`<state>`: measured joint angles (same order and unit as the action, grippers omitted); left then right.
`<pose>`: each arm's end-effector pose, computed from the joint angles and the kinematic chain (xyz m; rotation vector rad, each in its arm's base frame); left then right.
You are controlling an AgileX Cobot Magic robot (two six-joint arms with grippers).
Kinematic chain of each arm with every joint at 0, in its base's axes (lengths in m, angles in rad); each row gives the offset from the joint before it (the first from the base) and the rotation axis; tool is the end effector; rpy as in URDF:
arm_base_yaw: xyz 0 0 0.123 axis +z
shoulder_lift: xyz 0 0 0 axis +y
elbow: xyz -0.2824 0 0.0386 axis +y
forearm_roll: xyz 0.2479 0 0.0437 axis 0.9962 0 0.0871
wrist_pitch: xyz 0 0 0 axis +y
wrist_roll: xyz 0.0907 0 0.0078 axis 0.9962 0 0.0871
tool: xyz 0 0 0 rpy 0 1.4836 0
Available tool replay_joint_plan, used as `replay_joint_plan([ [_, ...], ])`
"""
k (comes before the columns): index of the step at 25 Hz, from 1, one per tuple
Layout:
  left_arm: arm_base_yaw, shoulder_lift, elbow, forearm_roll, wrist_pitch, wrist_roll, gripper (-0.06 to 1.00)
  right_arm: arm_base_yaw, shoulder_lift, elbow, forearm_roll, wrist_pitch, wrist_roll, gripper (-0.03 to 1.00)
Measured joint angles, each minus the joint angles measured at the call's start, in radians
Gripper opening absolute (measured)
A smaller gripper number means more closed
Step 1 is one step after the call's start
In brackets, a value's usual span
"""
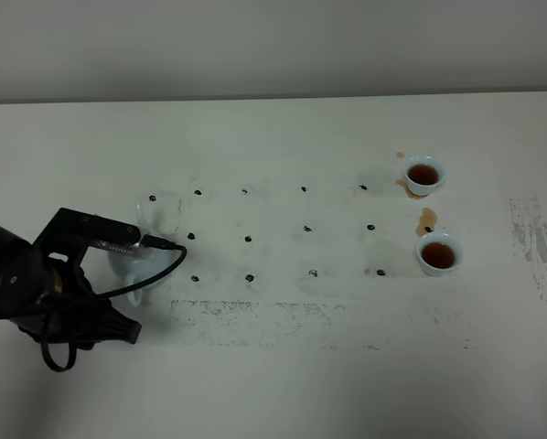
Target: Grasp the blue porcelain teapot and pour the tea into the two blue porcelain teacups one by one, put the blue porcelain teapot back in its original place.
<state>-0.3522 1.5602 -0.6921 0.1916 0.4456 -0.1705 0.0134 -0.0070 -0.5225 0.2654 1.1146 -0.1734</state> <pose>0.2469 -0.0828 0.1596 0.4711 2.7413 0.0268 -0.0128 0.0213 0.2813 -0.2162 2.0353 0.2185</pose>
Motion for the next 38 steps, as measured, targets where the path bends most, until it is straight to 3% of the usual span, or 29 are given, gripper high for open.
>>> replay_joint_plan([
  [7, 0.012, -0.408, 0.001, -0.054, 0.21, 0.073, 0.38, 0.0, 0.0, 0.0, 0.0, 0.0, 0.0, 0.22],
  [10, 0.077, -0.611, 0.001, -0.046, 0.315, 0.101, 0.38, 0.0, 0.0, 0.0, 0.0, 0.0, 0.0, 0.22],
  [15, 0.219, -0.886, 0.001, 0.017, 0.591, 0.105, 0.38, 0.0, 0.0, 0.0, 0.0, 0.0, 0.0, 0.22],
  [18, 0.298, -1.031, 0.003, 0.022, 0.677, 0.107, 0.38, 0.0, 0.0, 0.0, 0.0, 0.0, 0.0, 0.22],
  [22, 0.386, -1.215, 0.077, -0.035, 0.706, 0.125, 0.38, 0.0, 0.0, 0.0, 0.0, 0.0, 0.0, 0.22],
  [26, 0.466, -1.344, 0.168, -0.158, 0.746, 0.213, 0.38, 0.0, 0.0, 0.0, 0.0, 0.0, 0.0, 0.22],
  [30, 0.472, -1.406, 0.188, -0.253, 0.744, 0.247, 0.38, 0.0, 0.0, 0.0, 0.0, 0.0, 0.0, 0.22],
  [38, 0.465, -1.507, 0.2, -0.277, 0.706, 0.307, 0.38, 0.0, 0.0, 0.0, 0.0, 0.0, 0.0, 0.22],
])
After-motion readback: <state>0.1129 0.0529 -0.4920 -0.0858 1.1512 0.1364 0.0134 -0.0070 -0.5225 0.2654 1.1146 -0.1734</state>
